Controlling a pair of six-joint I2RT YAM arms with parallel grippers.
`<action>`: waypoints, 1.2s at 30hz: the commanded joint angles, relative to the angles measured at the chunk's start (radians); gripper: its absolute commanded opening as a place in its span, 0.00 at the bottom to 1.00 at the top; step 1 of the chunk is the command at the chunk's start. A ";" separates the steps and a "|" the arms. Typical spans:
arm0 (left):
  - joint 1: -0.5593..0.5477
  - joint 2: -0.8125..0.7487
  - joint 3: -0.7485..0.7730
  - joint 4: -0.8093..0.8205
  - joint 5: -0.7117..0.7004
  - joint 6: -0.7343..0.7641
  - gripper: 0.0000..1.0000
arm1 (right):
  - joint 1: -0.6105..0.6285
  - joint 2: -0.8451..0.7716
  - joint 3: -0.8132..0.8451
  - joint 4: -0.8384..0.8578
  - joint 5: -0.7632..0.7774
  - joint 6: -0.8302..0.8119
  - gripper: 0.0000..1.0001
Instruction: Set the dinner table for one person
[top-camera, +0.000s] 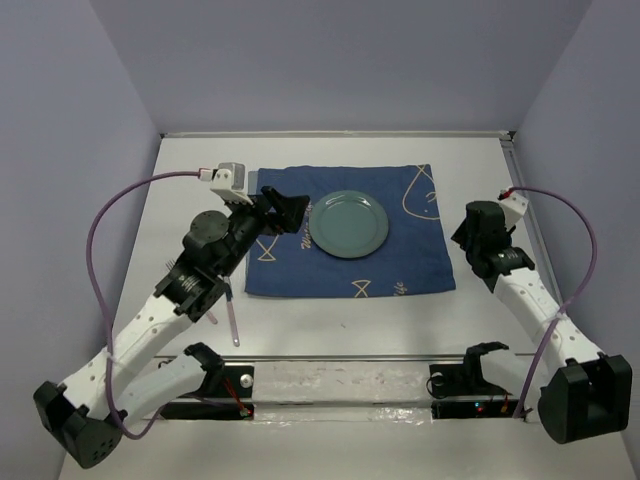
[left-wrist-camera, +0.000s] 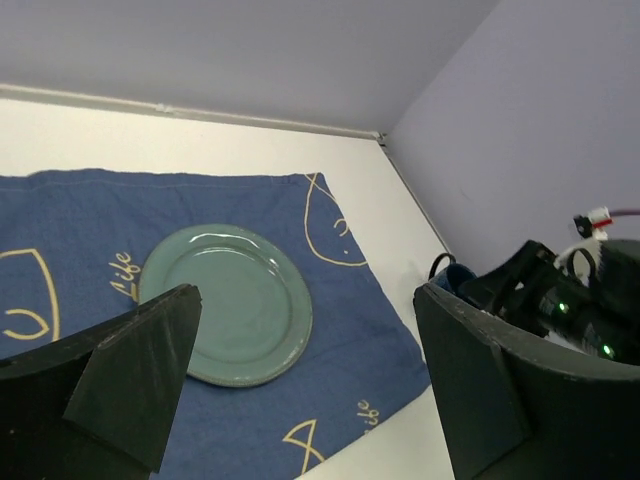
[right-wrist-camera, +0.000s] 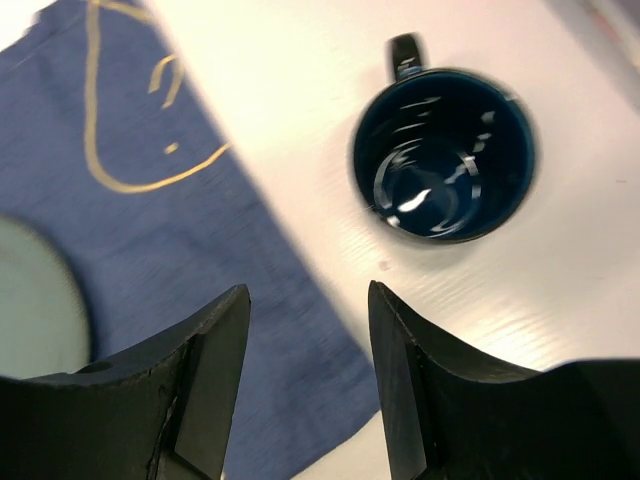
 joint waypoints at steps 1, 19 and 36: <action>-0.001 -0.177 0.050 -0.221 0.081 0.150 0.99 | -0.088 0.056 0.089 -0.010 0.118 -0.027 0.57; 0.032 -0.369 -0.112 -0.302 0.062 0.277 0.99 | -0.206 0.362 0.177 0.068 -0.109 -0.100 0.48; 0.098 -0.375 -0.117 -0.285 0.105 0.274 0.99 | -0.051 0.444 0.454 0.099 -0.001 -0.277 0.00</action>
